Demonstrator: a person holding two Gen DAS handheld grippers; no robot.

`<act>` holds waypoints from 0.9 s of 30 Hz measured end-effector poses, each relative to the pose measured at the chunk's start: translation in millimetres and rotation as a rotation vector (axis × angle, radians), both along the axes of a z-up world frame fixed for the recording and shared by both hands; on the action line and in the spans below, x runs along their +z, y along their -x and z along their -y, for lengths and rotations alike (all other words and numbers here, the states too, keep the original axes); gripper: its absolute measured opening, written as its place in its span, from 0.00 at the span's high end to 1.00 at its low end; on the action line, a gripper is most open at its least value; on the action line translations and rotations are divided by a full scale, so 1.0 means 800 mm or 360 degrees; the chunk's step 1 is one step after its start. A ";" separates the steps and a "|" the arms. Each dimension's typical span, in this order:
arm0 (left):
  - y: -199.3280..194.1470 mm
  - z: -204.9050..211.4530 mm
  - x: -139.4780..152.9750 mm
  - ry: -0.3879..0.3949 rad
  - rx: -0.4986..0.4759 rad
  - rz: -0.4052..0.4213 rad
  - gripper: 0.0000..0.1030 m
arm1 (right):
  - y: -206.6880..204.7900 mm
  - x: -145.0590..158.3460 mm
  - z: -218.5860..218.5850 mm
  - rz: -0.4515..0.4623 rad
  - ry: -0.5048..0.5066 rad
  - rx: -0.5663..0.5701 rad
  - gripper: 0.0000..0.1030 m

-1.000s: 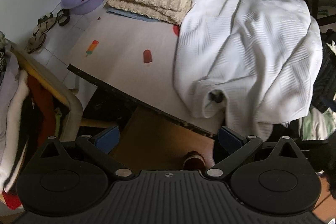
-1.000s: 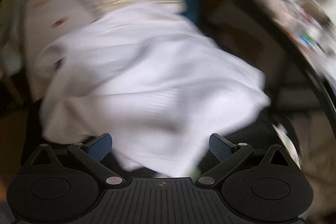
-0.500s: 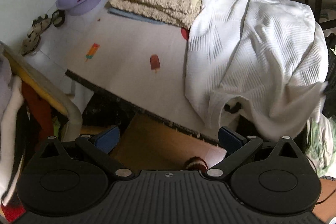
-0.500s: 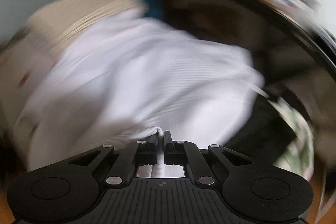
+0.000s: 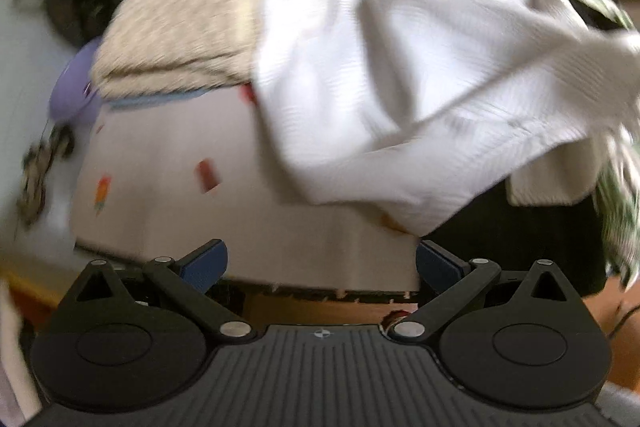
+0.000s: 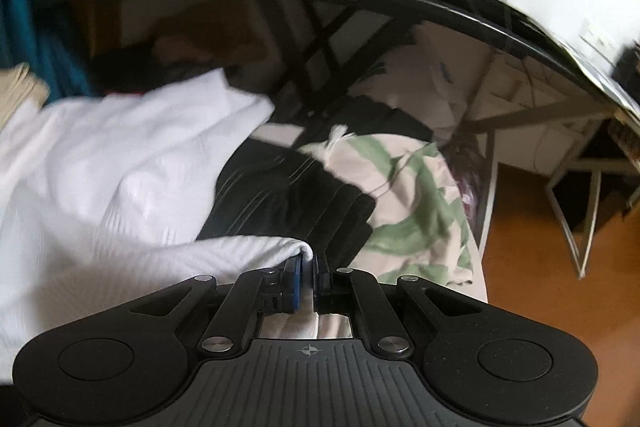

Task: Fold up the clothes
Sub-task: 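Grasp the white shirt edge with the right gripper while the left gripper grasps another edge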

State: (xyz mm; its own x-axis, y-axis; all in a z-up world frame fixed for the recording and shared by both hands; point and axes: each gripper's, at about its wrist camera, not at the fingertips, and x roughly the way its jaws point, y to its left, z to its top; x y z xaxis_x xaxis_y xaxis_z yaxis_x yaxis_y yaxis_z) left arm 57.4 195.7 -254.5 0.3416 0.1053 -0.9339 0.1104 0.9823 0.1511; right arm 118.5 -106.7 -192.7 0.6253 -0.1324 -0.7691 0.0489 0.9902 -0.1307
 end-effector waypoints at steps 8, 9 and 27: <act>-0.001 0.041 -0.070 -0.0376 -0.0541 0.0061 0.01 | -0.020 -0.016 0.003 -0.0094 -0.0079 -0.0099 0.92; -0.001 0.042 -0.079 -0.0446 -0.0614 0.0059 0.01 | -0.021 -0.017 0.003 -0.0097 -0.0080 -0.0097 0.92; -0.053 0.047 -0.113 -0.0679 -0.0970 0.0176 0.93 | 0.018 -0.045 -0.042 -0.0143 0.0060 0.0058 0.23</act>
State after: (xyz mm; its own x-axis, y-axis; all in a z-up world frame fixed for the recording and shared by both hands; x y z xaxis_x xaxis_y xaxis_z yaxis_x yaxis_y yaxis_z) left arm 99.7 157.8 -345.0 0.5445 0.2127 -0.8113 0.5781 0.6056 0.5468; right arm 104.3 -73.1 -228.9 0.5587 -0.1409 -0.8173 -0.0006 0.9854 -0.1703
